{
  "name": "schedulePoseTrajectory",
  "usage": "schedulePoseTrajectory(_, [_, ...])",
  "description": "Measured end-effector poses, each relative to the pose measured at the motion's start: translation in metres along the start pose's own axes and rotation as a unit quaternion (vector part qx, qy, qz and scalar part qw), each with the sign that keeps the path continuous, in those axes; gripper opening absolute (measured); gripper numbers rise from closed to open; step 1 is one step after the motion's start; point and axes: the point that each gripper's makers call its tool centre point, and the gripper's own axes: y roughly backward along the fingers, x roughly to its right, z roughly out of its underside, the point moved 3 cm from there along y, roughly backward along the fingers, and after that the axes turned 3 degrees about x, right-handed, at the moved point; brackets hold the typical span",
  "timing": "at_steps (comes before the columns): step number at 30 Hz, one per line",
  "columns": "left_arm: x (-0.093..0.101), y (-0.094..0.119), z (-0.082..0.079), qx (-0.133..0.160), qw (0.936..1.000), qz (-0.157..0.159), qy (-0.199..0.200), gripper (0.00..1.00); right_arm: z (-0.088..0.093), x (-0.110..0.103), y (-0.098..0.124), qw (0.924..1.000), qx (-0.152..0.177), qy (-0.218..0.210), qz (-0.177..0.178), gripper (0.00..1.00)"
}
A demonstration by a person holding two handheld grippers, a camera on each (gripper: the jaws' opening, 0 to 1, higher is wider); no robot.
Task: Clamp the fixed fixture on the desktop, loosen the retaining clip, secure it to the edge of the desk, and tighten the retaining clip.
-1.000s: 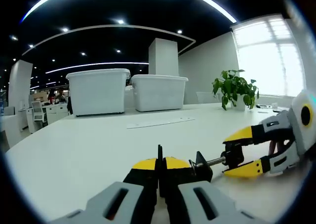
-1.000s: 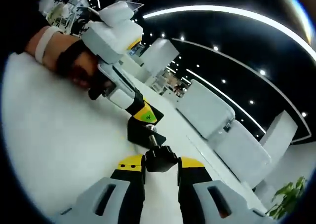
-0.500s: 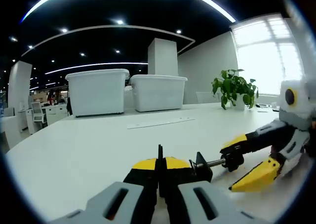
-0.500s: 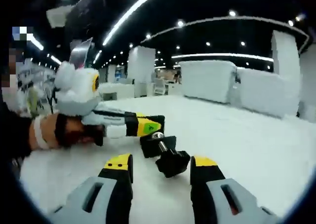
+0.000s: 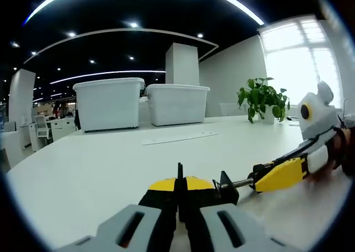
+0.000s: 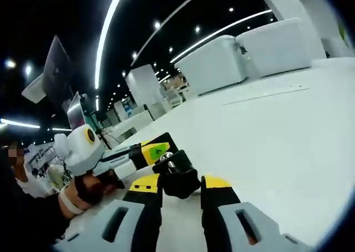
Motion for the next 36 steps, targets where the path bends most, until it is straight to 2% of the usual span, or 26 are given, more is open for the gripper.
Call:
schedulePoseTrajectory(5, [0.000,0.000,0.000,0.000,1.0000,0.000,0.000,0.04,-0.001,0.001,-0.001,0.9998,0.001,-0.021,0.000,0.25])
schedulePoseTrajectory(7, [0.000,0.000,0.000,0.000,1.0000,0.000,0.001,0.04,0.000,-0.001,-0.001,1.0000,0.002,-0.007,0.001,0.25])
schedulePoseTrajectory(9, [0.000,0.000,0.000,0.000,1.0000,0.000,0.001,0.04,-0.002,-0.002,-0.001,0.9982,0.005,0.060,0.006,0.24])
schedulePoseTrajectory(10, [0.000,0.000,0.000,0.000,1.0000,0.000,0.001,0.04,-0.003,-0.002,-0.002,0.9941,0.008,0.108,0.009,0.24])
schedulePoseTrajectory(11, [0.000,0.000,0.000,0.000,1.0000,0.000,0.001,0.04,-0.003,-0.003,-0.002,0.9902,0.009,0.139,0.011,0.24])
schedulePoseTrajectory(13, [0.000,0.000,0.000,0.000,1.0000,0.000,0.001,0.04,-0.004,-0.007,-0.001,0.9778,0.012,0.208,0.018,0.24])
schedulePoseTrajectory(16, [0.000,0.000,0.000,0.000,1.0000,0.000,0.001,0.04,-0.005,-0.007,-0.002,0.9575,0.017,0.287,0.026,0.24])
schedulePoseTrajectory(20, [0.000,0.000,0.000,0.000,1.0000,-0.001,0.002,0.04,-0.006,-0.011,-0.002,0.9158,0.022,0.399,0.038,0.24])
schedulePoseTrajectory(22, [0.000,0.000,0.000,0.000,1.0000,-0.001,0.002,0.04,-0.005,-0.011,-0.002,0.9077,0.023,0.417,0.042,0.24])
schedulePoseTrajectory(23, [0.000,0.000,0.000,0.000,1.0000,-0.001,0.002,0.04,-0.005,-0.011,-0.002,0.9013,0.024,0.430,0.043,0.24])
schedulePoseTrajectory(25, [0.000,0.000,0.000,0.000,1.0000,-0.001,0.002,0.04,-0.007,-0.012,-0.002,0.8784,0.028,0.475,0.050,0.24])
schedulePoseTrajectory(29, [0.000,0.000,0.000,-0.001,1.0000,-0.002,0.004,0.04,-0.009,-0.015,-0.002,0.8525,0.037,0.518,0.058,0.25])
schedulePoseTrajectory(30, [0.000,0.000,0.000,-0.001,1.0000,-0.002,0.004,0.04,-0.007,-0.016,-0.002,0.8540,0.036,0.516,0.058,0.25])
schedulePoseTrajectory(31, [0.000,0.000,0.000,-0.001,1.0000,-0.002,0.004,0.04,-0.008,-0.015,-0.002,0.8611,0.033,0.504,0.058,0.25])
schedulePoseTrajectory(33, [0.001,0.000,0.000,-0.001,1.0000,0.000,0.001,0.04,-0.005,-0.013,-0.003,0.8928,0.024,0.447,0.050,0.26])
schedulePoseTrajectory(35, [0.001,0.001,0.000,-0.001,1.0000,0.000,0.002,0.04,-0.008,-0.012,-0.002,0.9057,0.030,0.419,0.053,0.26])
schedulePoseTrajectory(36, [0.001,0.001,0.000,-0.001,1.0000,0.000,0.001,0.04,-0.008,-0.014,-0.001,0.9186,0.030,0.391,0.050,0.27])
